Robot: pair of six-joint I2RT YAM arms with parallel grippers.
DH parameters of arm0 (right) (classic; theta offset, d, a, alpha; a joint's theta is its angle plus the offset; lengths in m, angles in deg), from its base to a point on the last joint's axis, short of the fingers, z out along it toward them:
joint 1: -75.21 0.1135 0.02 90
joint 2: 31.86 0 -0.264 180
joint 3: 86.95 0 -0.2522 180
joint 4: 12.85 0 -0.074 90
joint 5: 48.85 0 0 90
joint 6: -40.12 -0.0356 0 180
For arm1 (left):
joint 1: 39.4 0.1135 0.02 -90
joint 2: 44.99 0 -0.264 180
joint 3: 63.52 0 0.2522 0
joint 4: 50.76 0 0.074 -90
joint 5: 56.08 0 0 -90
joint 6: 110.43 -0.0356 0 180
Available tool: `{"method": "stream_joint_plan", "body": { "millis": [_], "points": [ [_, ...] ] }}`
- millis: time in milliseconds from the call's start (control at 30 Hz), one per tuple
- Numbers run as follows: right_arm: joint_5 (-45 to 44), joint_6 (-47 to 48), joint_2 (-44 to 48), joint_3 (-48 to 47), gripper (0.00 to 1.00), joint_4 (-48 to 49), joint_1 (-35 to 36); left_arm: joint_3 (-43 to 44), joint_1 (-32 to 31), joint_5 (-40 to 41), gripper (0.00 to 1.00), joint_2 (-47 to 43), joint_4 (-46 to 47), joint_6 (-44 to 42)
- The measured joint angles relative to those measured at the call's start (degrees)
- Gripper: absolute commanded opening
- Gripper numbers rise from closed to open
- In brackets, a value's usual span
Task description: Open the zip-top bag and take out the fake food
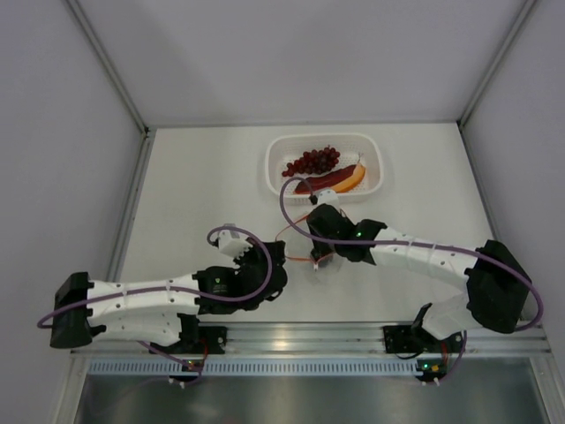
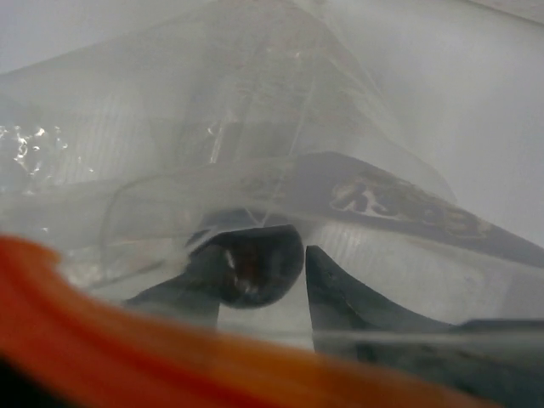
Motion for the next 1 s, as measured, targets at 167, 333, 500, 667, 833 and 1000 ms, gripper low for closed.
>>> {"method": "stream_joint_plan", "body": {
  "millis": [167,333,500,667,833,1000],
  "points": [
    [5.09,-0.50,-1.70,0.87,0.52,1.46,-0.13,-0.28,0.00,0.00,0.00,1.79,-0.02,-0.46],
    [6.99,-1.14,-2.51,2.10,0.57,1.29,-0.13,-0.26,0.00,0.02,0.00,2.56,-0.04,-1.11],
    [7.37,-1.68,-2.47,3.63,0.61,1.27,-0.13,-0.26,0.00,0.00,0.00,2.71,0.00,-1.42],
    [7.45,-2.03,-2.67,5.60,0.66,1.73,-0.13,-0.26,0.00,-0.24,0.00,3.26,0.04,-1.57],
    [7.41,-2.05,-5.46,6.01,0.67,3.76,-0.13,-0.26,0.00,-0.46,0.00,3.58,0.02,-1.99],
    [6.73,-1.97,-6.36,6.01,0.66,5.53,-0.17,-0.24,0.00,-0.44,0.00,3.58,0.02,-2.80]
  ]
}}
